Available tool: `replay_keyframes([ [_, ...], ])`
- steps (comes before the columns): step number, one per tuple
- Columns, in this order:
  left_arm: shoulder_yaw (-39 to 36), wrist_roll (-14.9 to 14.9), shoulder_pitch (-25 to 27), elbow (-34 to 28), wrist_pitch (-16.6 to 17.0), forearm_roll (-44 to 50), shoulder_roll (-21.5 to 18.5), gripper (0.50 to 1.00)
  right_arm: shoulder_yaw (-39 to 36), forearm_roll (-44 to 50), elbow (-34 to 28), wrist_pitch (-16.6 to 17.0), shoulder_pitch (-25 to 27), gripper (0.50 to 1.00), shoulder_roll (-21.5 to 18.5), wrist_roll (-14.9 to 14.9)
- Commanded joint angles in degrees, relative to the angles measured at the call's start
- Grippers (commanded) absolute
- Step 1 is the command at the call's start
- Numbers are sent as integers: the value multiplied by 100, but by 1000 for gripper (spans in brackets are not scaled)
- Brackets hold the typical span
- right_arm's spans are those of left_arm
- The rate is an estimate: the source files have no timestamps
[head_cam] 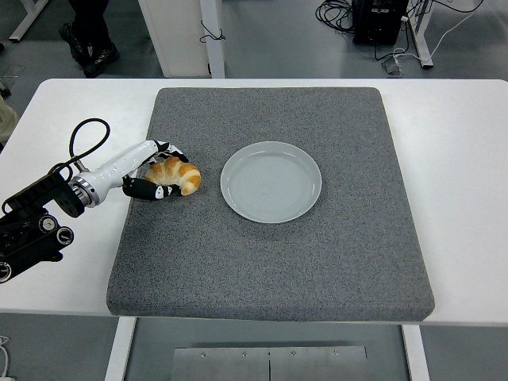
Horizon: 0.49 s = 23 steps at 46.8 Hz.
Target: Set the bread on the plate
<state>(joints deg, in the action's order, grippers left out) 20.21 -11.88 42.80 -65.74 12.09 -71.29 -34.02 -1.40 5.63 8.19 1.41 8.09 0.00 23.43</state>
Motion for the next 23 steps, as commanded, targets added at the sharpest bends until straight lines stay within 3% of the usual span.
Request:
replay_keyframes([
  [1, 0, -112, 17, -1, -5, -7, 1, 500, 8, 0, -2, 0, 0, 1000, 0, -5],
  [5, 9, -305, 52, -18, -14, -34, -34, 500, -1, 0, -2, 0, 0, 1000, 0, 3],
  [11, 9, -323, 351, -53, -84, -8, -113, 500, -1, 0, -2, 0, 0, 1000, 0, -5],
  [23, 18, -385, 861, -185, -550, 1, -421, 500, -1, 0, -2, 0, 0, 1000, 0, -5],
])
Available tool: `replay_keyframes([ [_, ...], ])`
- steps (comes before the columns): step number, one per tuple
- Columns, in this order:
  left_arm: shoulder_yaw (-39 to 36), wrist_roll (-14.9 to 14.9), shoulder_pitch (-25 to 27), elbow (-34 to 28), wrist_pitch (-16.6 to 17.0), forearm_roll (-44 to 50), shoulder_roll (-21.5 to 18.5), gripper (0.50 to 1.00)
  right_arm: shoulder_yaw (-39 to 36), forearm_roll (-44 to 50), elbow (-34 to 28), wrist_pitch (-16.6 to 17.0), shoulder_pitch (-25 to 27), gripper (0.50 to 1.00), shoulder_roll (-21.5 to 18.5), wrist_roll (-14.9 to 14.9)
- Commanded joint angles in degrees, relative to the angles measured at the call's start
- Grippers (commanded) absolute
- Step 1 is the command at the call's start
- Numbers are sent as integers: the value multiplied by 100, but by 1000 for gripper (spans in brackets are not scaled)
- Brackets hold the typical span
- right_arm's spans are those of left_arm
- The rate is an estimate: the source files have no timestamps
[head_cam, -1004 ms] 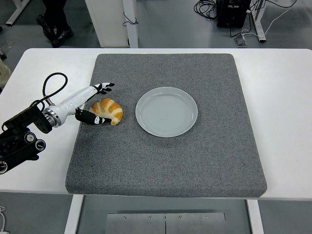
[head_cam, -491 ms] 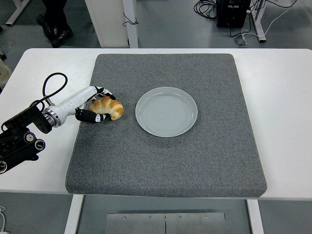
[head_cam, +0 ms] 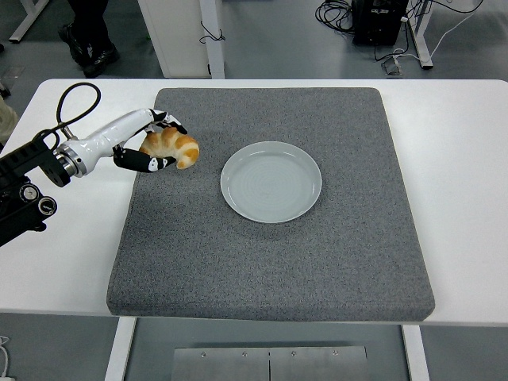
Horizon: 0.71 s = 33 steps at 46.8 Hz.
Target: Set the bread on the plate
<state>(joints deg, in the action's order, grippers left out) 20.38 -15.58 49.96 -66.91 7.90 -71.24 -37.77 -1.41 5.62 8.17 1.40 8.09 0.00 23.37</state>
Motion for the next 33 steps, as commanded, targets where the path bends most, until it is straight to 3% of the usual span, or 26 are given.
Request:
replay_keyframes([
  [1, 1, -24, 198, -85, -174, -4, -72, 500, 0, 0, 1, 0, 0, 1000, 0, 9],
  [21, 1, -50, 1586, -112, -947, 5, -274, 500, 0, 0, 1, 0, 0, 1000, 0, 9],
  [33, -8, -68, 2070, -121, -1141, -39, -178, 500, 0, 0, 1, 0, 0, 1000, 0, 9],
])
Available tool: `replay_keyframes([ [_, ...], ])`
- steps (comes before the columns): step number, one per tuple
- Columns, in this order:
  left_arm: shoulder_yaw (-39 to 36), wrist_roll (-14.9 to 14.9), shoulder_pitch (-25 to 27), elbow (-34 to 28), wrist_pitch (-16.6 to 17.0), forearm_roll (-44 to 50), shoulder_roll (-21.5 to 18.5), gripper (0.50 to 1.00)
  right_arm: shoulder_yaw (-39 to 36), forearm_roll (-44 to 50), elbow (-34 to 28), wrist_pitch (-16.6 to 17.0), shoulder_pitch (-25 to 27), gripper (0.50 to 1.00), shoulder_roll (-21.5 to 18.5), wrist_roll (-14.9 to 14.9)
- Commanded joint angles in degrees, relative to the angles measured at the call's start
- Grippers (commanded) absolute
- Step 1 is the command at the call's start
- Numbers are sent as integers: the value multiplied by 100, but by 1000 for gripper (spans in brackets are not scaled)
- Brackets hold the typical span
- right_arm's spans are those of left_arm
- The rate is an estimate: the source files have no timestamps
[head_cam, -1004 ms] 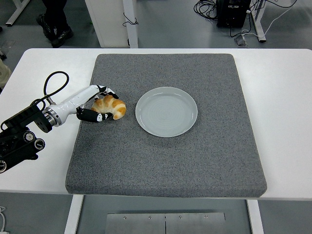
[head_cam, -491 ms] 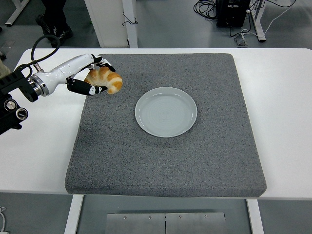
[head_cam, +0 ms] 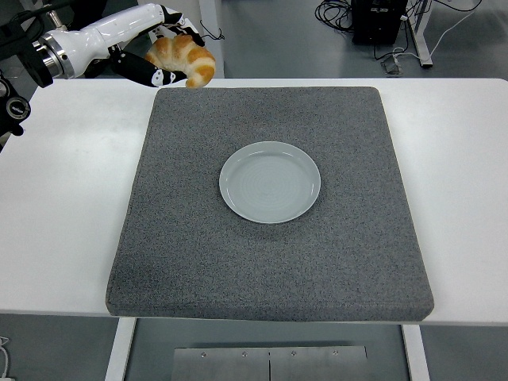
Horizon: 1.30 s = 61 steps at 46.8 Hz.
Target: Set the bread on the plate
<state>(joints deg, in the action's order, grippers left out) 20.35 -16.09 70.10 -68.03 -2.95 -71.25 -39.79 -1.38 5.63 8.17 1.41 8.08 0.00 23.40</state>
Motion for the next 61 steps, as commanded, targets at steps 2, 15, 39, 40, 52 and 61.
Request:
replay_keyframes([
  [2, -4, -43, 74, -8, -91, -65, 85, 500, 6, 0, 0, -1, 0, 1000, 0, -2],
  [15, -522, -43, 531, -245, -100, -117, 437, 500, -2, 0, 0, -1, 0, 1000, 0, 6],
  [39, -936, 159, 690, 53, -30, -1163, 1615, 500, -2, 0, 0, -1, 0, 1000, 0, -2],
  [40, -936, 159, 655, 106, -21, -1181, 1659, 500, -2, 0, 0, -1, 0, 1000, 0, -2],
  [52, -1463, 98, 453, 756, 322, -1383, 2318, 500, -2, 0, 0, -1, 0, 1000, 0, -2],
  [61, -1569, 106, 241, 1073, 348, -1409, 2713, 500, -2, 0, 0, -1, 0, 1000, 0, -2],
])
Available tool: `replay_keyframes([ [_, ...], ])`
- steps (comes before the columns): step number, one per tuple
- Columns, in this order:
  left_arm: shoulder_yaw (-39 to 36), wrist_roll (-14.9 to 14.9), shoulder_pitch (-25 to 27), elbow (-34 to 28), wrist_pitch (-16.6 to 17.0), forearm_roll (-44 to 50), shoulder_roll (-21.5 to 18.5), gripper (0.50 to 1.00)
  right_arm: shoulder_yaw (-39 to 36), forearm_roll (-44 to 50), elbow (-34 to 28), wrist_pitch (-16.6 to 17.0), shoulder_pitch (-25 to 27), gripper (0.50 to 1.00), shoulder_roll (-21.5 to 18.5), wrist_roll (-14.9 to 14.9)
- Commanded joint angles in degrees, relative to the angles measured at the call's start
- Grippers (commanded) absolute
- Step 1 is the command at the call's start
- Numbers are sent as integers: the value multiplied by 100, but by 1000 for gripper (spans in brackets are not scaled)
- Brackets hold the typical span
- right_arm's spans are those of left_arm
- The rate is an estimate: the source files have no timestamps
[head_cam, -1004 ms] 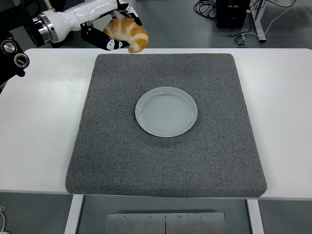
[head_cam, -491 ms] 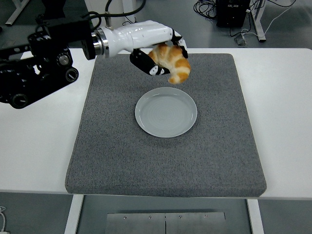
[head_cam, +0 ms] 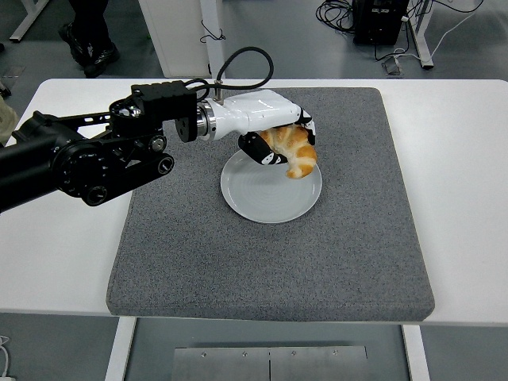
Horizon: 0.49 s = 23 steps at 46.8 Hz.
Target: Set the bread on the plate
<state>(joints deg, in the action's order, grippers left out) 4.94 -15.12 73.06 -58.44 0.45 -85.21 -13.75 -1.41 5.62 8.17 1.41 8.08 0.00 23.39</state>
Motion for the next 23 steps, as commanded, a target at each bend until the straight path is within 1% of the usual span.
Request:
replay_keyframes([
  [1, -46, 0, -72, 149, 8, -13, 135, 500, 0, 0, 0, 0, 0, 1000, 0, -1],
  [10, -134, -9, -222, 465, 131, -30, 276, 500, 9, 0, 0, 0, 0, 1000, 0, -1],
  [23, -240, -53, -459, 623, 245, -30, 338, 500, 0, 0, 0, 0, 0, 1000, 0, -1],
])
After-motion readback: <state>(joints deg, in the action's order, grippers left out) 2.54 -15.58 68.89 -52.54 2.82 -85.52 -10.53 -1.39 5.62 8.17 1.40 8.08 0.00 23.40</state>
